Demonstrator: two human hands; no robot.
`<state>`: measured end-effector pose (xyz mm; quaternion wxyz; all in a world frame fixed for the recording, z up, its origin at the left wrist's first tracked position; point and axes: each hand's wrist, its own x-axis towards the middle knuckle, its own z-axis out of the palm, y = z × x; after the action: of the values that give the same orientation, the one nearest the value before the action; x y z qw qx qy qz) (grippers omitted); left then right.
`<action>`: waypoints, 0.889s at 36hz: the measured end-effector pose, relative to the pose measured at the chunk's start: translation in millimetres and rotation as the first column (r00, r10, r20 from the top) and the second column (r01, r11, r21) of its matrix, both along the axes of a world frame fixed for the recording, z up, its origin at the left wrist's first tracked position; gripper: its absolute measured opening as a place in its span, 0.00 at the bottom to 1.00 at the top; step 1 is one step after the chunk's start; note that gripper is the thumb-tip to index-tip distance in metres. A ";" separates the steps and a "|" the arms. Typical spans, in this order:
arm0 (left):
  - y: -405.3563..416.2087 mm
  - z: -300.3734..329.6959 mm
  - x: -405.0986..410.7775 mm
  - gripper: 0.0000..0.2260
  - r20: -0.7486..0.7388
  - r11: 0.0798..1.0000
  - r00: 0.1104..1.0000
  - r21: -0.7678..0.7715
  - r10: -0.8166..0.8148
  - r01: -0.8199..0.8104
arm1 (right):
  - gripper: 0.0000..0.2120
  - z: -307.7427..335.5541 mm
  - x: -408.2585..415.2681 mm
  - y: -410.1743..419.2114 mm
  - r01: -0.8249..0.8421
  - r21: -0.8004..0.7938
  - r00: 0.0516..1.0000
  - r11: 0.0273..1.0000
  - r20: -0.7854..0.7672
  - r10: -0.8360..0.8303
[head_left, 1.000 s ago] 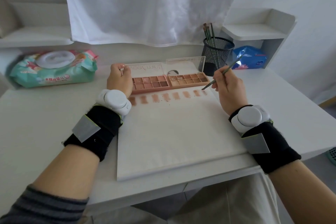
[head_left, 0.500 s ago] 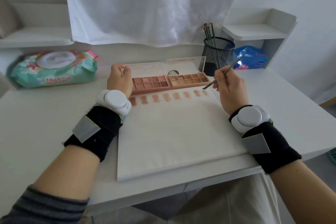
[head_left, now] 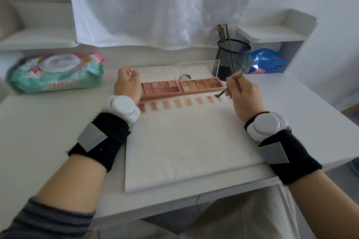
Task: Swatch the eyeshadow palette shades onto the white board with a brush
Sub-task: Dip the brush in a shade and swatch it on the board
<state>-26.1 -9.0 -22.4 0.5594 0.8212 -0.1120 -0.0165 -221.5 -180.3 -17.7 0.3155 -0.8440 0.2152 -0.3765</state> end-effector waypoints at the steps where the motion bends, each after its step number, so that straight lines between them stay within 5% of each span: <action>1: -0.2 0.0 0.0 0.15 0.002 1.000 1.000 0.001 0.001 -0.001 | 0.08 0.4 -0.4 0.0 0.000 -0.009 1.000 1.000 0.000 0.000; 10: 0.3 0.5 -0.5 0.15 0.000 1.000 1.000 0.003 0.006 -0.006 | 0.07 -0.2 -1.7 -0.5 0.072 -0.076 0.994 0.995 0.084 -0.065; 20: 0.9 1.4 -2.3 0.15 0.005 1.000 1.000 0.000 -0.003 0.003 | 0.11 -0.2 -5.1 5.0 -0.018 -0.314 0.998 0.949 -0.067 -0.003; 32: 1.7 3.9 -3.5 0.15 -0.009 1.000 1.000 -0.009 0.004 -0.004 | 0.15 0.8 -6.5 5.9 0.055 -0.189 0.998 0.981 0.028 -0.050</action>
<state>-29.5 -7.2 -18.5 0.5636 0.8188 -0.1077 -0.0185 -228.0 -174.4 -16.9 0.2263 -0.8597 0.1970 -0.4134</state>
